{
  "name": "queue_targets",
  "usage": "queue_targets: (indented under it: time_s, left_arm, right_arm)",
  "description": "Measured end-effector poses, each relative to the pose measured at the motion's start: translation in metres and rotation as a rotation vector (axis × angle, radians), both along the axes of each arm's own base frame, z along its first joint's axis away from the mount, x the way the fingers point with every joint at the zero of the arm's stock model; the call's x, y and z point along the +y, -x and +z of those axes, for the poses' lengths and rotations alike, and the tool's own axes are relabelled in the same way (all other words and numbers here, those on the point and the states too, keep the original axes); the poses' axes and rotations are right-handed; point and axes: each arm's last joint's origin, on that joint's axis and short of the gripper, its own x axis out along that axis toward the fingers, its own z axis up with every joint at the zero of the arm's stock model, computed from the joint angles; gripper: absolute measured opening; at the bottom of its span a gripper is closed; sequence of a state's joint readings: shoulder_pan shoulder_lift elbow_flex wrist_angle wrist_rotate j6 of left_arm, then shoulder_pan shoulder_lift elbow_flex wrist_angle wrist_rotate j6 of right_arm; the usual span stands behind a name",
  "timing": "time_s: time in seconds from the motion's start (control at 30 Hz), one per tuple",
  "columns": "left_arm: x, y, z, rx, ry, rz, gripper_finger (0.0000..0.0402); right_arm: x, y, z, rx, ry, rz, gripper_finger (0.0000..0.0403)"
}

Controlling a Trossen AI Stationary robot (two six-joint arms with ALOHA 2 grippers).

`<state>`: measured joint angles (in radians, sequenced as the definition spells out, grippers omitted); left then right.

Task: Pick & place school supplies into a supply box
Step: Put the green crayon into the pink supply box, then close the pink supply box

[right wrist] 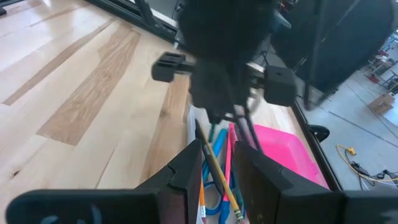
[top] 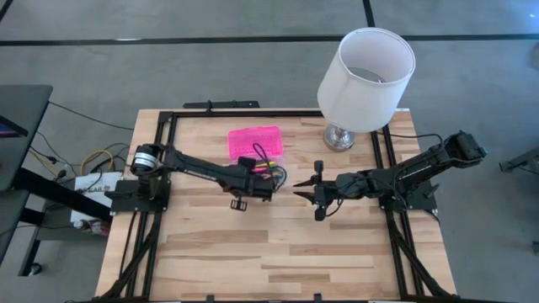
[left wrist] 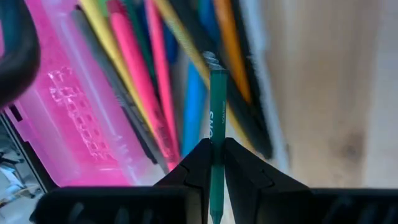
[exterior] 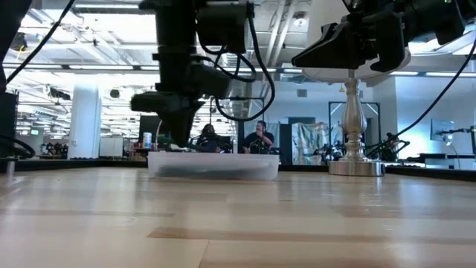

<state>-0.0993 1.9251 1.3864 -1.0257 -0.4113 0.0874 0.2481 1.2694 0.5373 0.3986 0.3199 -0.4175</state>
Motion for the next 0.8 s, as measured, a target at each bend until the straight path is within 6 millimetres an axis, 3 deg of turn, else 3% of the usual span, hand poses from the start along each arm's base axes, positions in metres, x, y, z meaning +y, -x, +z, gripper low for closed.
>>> queue_targets:
  time_s: [0.47, 0.8]
  left_arm:
    - [0.054, -0.012, 0.001, -0.135, 0.011, 0.155, 0.0038]
    - [0.062, -0.011, 0.001, -0.137, 0.015, 0.177, 0.0103]
  right_arm:
    - [0.0, 0.0, 0.0, 0.002, -0.001, 0.0, 0.0091]
    - [0.0, 0.0, 0.0, 0.003, -0.001, 0.0, 0.0091]
